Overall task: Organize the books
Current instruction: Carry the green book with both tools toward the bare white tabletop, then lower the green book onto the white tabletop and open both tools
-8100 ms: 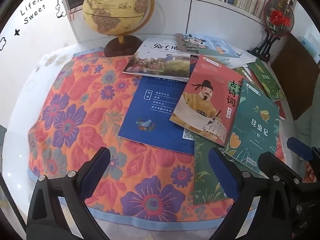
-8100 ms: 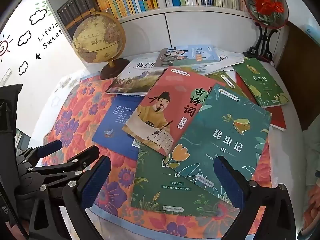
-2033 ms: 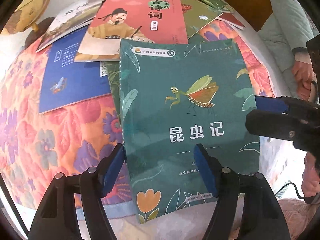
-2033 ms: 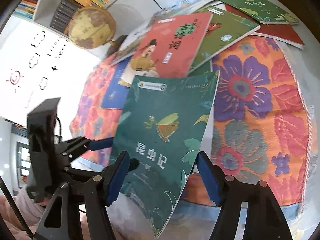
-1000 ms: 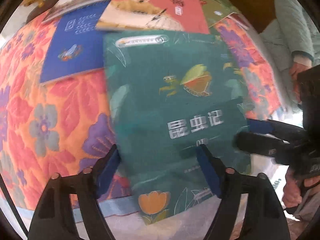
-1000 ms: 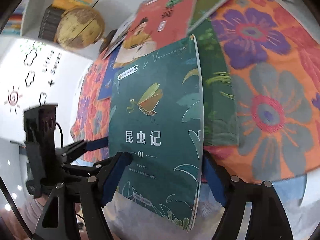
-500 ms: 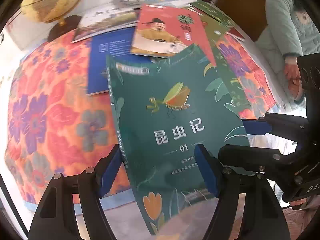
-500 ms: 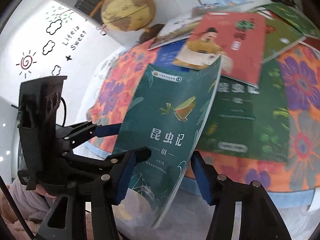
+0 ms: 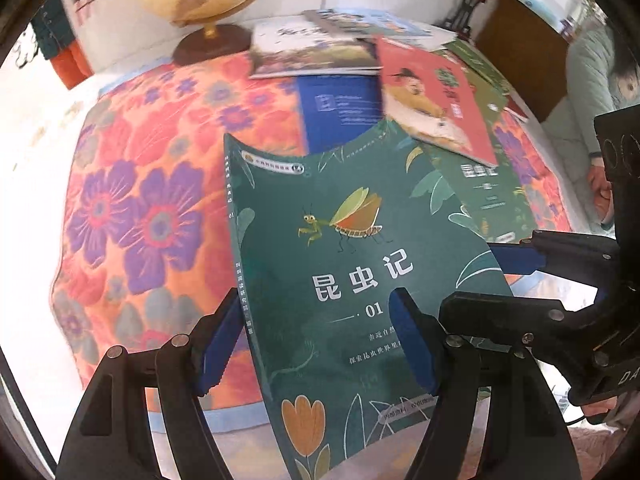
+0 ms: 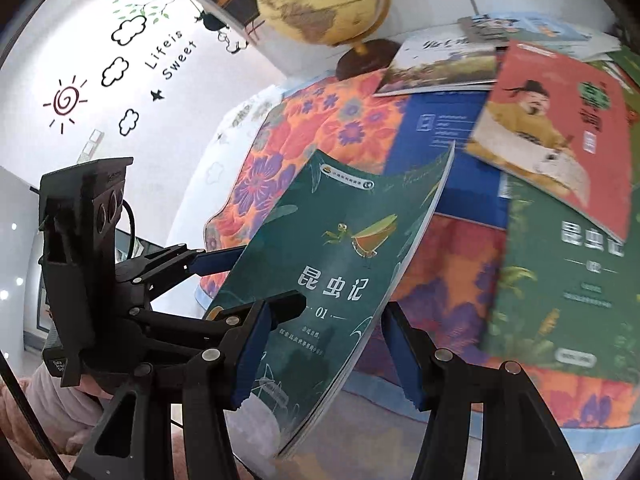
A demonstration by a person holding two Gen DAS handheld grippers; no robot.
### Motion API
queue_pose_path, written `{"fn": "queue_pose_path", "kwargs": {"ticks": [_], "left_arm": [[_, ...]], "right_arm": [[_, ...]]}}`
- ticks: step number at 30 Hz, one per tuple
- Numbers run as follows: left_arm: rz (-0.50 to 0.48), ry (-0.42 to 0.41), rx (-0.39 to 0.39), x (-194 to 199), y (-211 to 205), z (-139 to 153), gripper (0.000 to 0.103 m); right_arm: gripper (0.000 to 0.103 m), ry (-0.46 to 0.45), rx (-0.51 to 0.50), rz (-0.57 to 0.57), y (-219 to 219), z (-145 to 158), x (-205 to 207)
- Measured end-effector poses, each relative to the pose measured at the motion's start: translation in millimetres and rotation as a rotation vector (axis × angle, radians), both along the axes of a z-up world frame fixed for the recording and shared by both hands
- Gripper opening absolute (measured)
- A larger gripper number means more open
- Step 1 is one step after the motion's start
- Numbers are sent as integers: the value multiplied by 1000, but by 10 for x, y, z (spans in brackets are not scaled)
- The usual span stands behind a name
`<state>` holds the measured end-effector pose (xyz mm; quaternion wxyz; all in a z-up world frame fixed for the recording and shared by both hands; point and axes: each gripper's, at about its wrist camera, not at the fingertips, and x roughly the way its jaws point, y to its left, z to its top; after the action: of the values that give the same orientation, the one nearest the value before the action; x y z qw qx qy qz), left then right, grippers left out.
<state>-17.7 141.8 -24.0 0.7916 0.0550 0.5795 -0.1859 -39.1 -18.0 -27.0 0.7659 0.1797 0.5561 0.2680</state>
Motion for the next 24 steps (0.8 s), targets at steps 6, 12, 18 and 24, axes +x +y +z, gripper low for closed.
{"fn": "queue_pose_path", "kwargs": {"ticks": [6, 12, 18, 24], "left_arm": [[37, 19, 26, 64, 469, -180, 70], [90, 31, 53, 144, 999, -320, 70], [211, 65, 66, 278, 1612, -509, 70], [247, 73, 54, 335, 1959, -597, 72]], "right_arm": [[57, 59, -11, 26, 540, -202, 157], [57, 84, -54, 92, 1188, -355, 323], [58, 114, -102, 91, 1655, -634, 495], [58, 101, -103, 83, 1894, -743, 557]]}}
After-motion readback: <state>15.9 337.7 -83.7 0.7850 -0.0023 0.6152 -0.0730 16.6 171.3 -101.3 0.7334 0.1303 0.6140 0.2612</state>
